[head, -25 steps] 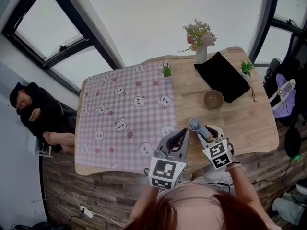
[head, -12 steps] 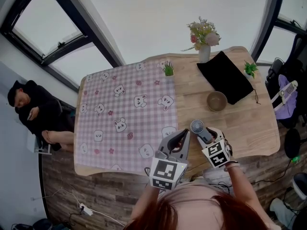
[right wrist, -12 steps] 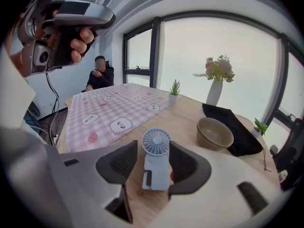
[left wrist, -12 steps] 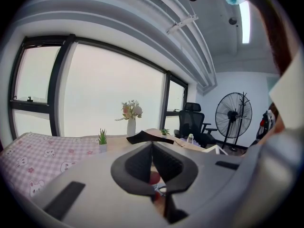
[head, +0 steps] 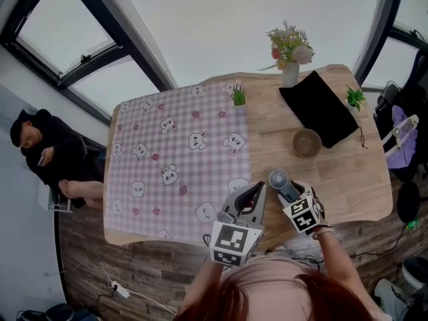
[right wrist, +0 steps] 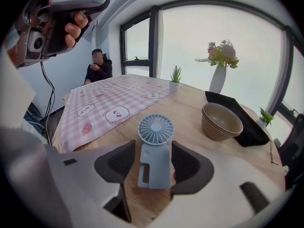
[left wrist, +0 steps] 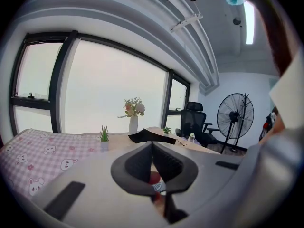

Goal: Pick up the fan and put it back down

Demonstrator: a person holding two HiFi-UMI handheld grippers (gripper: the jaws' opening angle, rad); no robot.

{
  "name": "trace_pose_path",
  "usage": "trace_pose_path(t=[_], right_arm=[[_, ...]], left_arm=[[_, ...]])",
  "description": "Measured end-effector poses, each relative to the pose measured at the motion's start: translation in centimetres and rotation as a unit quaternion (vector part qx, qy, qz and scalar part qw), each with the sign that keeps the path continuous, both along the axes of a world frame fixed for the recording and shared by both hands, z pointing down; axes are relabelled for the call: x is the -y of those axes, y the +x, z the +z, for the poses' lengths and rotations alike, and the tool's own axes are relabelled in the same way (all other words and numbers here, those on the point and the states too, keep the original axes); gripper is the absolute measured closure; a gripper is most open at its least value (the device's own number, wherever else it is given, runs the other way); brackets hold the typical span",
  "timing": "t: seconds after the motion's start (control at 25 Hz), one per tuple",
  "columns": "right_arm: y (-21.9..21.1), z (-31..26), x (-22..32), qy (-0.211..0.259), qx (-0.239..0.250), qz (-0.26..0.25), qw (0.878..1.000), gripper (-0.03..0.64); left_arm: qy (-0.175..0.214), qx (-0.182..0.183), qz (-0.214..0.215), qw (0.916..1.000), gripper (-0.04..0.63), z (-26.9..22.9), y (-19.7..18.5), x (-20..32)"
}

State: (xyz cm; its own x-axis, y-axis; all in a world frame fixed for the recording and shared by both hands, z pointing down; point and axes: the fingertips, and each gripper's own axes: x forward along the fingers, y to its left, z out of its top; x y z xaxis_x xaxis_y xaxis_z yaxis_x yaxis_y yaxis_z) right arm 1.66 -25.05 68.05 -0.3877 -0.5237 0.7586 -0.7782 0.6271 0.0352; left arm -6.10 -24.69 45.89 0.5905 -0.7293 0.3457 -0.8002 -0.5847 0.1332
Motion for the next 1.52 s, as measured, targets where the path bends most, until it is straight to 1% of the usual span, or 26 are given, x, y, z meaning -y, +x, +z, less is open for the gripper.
trace_pose_path(t=[0.24, 0.64, 0.88, 0.96, 1.0, 1.04, 1.12, 1.52], right_arm=[[0.2, 1.7, -0.1, -0.022, -0.005, 0.008, 1.000, 0.370], [-0.2, 3.1, 0.3, -0.047, -0.008, -0.004, 0.999, 0.362], [-0.5, 3.6, 0.4, -0.060, -0.002, 0.003, 0.998, 0.364], [-0.4, 3.7, 0.5, -0.065, 0.007, 0.011, 0.998, 0.370], [-0.4, 3.7, 0.6, -0.067, 0.011, 0.014, 0.998, 0.393], [-0.5, 3.7, 0.6, -0.068, 0.012, 0.016, 0.997, 0.399], [-0.4, 3.8, 0.6, -0.072, 0.011, 0.018, 0.997, 0.399], [-0.3, 3.5, 0.6, -0.051, 0.008, 0.007, 0.999, 0.402]], left_arm=[[-0.010, 0.007, -0.003, 0.9999, 0.584, 0.9, -0.7, 0.1], [-0.016, -0.001, -0.003, 0.9999, 0.584, 1.2, -0.9, 1.0], [-0.018, 0.000, -0.004, 0.9998, 0.584, 1.6, -1.3, 1.0], [-0.017, -0.001, -0.005, 0.9998, 0.584, 1.5, -1.4, 1.0], [-0.017, -0.001, -0.006, 0.9998, 0.584, 1.6, -1.4, 1.0], [-0.017, -0.001, -0.006, 0.9998, 0.584, 1.6, -1.5, 1.1], [-0.019, -0.003, -0.007, 0.9998, 0.584, 1.6, -1.5, 1.1], [-0.014, -0.005, -0.018, 0.9997, 0.584, 1.2, -1.9, 1.3]])
